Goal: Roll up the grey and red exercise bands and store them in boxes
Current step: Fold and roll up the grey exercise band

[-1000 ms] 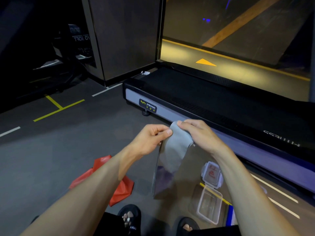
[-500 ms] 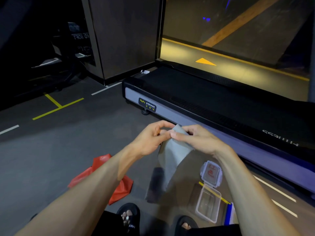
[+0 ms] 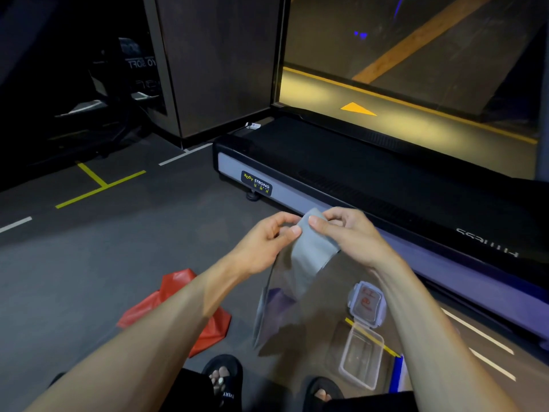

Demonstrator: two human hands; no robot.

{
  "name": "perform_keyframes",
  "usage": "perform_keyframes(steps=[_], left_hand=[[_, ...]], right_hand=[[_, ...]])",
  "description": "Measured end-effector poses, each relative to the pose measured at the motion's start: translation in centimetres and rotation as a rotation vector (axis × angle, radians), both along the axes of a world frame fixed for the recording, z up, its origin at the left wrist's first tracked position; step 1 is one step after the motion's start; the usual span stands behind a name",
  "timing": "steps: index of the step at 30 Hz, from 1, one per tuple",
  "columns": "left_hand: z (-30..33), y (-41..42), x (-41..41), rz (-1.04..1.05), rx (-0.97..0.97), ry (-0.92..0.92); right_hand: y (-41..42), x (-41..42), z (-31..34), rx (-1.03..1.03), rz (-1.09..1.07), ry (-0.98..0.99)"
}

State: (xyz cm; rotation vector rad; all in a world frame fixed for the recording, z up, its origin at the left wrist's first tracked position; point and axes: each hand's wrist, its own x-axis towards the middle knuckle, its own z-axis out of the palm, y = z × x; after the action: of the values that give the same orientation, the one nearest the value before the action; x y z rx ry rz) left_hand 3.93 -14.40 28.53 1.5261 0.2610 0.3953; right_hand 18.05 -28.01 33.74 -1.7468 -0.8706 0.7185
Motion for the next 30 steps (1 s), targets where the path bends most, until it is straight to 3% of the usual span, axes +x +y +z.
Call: perform_keyframes(steps=[11,18,23,30], left_hand=[[0.20,-0.07,0.31,-0.064,-0.011,0.015],[0.58,0.09,-0.09,-0.064,-0.039,0.051],[0.47,-0.24,0.41,-0.006,0.041,0.050],[0.57,-0.63,0.03,0.044,-0.012,0.084]], right_hand=[[0.02,-0.14,0.01,-0.123,0.059,-0.152],[-0.28,-0.24,-0.28,-0.147,0.118,-0.008],[-0.35,-0.53,0.32,-0.111,0.142,-0.056],[-0.68,-0.33,0.32,-0.069,0.109,-0.023]])
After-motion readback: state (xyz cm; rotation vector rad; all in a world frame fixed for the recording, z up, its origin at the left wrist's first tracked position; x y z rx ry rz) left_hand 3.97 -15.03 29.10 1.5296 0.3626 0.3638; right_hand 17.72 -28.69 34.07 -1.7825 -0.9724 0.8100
